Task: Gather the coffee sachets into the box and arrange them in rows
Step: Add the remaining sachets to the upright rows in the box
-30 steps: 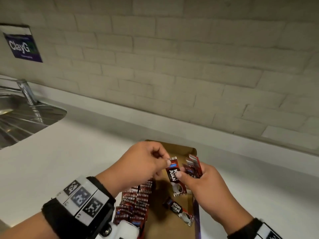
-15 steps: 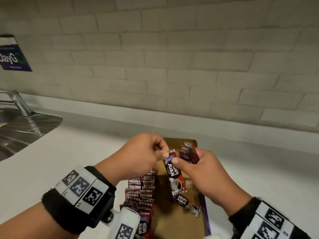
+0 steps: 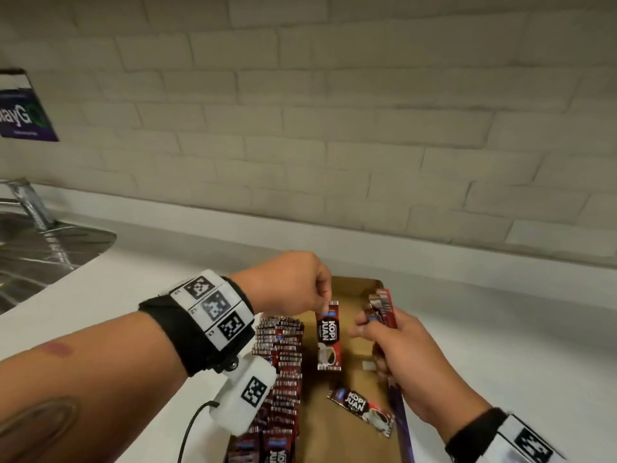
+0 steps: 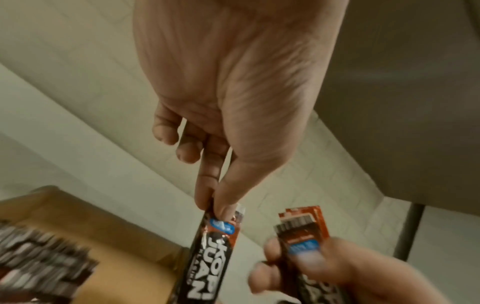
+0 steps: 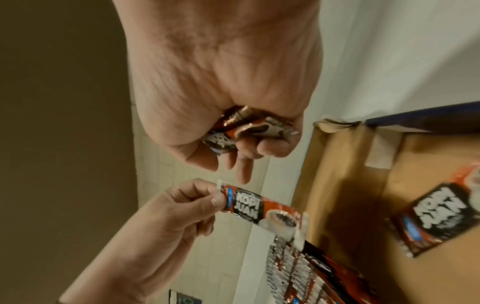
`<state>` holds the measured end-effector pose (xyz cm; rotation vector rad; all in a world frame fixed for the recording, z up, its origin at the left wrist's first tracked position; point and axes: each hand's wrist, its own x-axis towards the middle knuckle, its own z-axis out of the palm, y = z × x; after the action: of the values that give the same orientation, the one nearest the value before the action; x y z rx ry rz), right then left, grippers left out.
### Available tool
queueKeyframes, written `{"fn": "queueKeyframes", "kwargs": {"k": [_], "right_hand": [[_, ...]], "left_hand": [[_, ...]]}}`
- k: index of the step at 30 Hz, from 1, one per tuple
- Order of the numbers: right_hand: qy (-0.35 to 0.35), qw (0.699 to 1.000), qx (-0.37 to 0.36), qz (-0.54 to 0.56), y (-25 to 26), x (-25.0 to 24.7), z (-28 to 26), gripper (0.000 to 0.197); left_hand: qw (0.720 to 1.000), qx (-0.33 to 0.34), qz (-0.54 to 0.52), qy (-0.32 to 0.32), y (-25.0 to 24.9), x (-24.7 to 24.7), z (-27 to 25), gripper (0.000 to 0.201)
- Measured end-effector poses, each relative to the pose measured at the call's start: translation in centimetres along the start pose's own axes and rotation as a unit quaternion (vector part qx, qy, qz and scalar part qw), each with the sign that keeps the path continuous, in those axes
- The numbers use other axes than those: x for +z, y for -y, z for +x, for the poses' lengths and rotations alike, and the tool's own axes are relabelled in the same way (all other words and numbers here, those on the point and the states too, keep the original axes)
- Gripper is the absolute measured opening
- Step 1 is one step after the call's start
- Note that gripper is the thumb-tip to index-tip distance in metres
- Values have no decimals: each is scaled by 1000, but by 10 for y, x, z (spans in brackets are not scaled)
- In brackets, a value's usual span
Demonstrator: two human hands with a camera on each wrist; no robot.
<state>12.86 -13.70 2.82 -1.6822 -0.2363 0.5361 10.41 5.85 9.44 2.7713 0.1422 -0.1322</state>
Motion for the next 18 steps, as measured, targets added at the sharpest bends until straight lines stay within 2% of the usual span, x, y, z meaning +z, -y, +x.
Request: {"fn": "queueKeyframes", "kwargs": {"k": [2, 6, 12, 18], "right_hand": [[9, 998, 50, 49, -8, -6, -2, 18], [-8, 992, 91, 83, -25, -19, -5, 30], [-16, 989, 116, 95, -35, -27, -9, 34], [-13, 989, 120, 90, -36, -34, -13, 38]], "left_hand": [[1000, -13, -3, 17, 7, 10, 9, 6], [998, -36, 1, 45, 19, 25, 18, 7], [995, -64, 31, 73, 29, 34, 28, 12], [991, -62, 65, 104, 28, 37, 33, 11]]}}
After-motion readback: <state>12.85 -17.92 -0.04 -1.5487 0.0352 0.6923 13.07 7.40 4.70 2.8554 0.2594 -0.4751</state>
